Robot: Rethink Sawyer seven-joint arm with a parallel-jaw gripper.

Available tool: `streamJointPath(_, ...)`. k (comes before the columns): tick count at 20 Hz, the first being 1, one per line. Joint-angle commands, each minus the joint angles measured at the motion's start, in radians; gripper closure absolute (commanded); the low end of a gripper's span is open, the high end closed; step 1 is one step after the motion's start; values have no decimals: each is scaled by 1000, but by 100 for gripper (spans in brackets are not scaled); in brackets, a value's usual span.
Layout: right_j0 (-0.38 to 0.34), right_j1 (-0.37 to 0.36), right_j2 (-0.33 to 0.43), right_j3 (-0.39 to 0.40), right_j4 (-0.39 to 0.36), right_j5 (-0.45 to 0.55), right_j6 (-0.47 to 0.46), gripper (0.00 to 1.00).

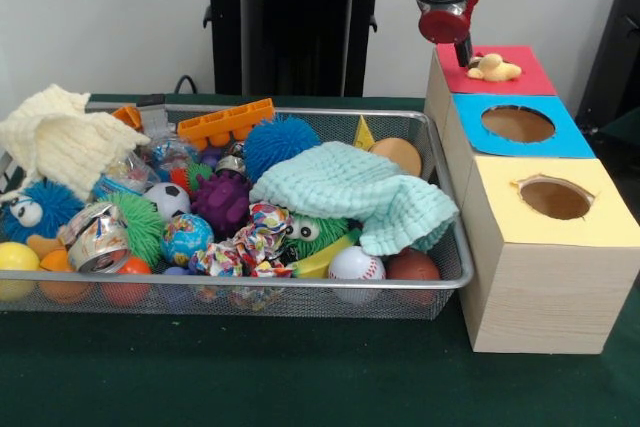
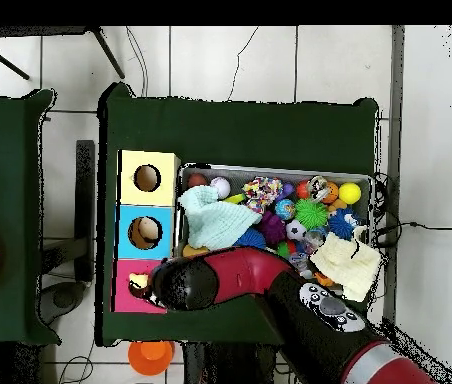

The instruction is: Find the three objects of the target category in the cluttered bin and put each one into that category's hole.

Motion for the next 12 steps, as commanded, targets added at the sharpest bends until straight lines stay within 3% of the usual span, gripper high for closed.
streamJointPath(1, 5, -1, 13, -120, 30, 161, 62, 100)
streamJointPath(7, -3, -4, 24, -120, 31, 165, 70, 100)
streamJointPath(12, -47, 4, 72, -94, 65, 94, 80, 100)
